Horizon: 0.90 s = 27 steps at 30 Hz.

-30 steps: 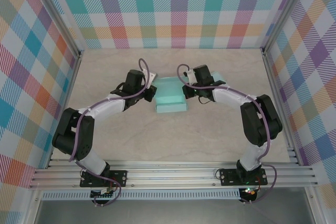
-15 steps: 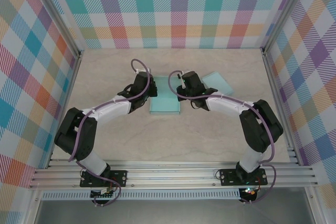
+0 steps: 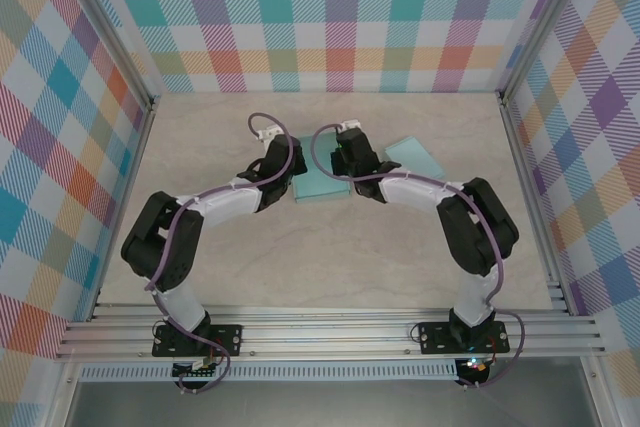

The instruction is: Fold the paper box

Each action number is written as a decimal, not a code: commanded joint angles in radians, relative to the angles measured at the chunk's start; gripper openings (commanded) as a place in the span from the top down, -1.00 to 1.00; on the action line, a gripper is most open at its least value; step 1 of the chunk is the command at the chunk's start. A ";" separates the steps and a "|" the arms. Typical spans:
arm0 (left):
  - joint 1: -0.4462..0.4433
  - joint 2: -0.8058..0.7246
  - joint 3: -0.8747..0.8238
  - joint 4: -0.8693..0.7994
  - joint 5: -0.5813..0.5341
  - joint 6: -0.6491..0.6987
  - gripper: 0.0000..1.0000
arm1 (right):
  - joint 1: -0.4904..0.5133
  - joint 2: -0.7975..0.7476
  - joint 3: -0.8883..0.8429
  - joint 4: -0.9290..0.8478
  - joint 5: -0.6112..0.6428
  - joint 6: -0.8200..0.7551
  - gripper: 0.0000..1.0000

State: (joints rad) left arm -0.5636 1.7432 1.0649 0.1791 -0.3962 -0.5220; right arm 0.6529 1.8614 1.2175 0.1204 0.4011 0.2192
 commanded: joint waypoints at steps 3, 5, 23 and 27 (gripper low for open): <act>-0.048 0.041 0.000 0.117 -0.018 -0.044 0.73 | 0.022 0.015 0.027 0.112 -0.083 0.094 0.83; -0.060 0.045 -0.010 0.131 -0.037 -0.045 0.73 | 0.021 0.013 0.010 0.125 -0.104 0.122 0.78; -0.123 0.021 -0.168 0.238 -0.117 -0.061 0.75 | 0.061 -0.012 -0.191 0.267 -0.096 0.235 0.80; -0.125 0.003 -0.221 0.272 -0.127 -0.067 0.74 | 0.077 -0.024 -0.245 0.298 -0.063 0.227 0.81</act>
State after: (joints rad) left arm -0.6575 1.7676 0.8871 0.4320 -0.5785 -0.5568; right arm 0.6857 1.8587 1.0107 0.3782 0.4042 0.4187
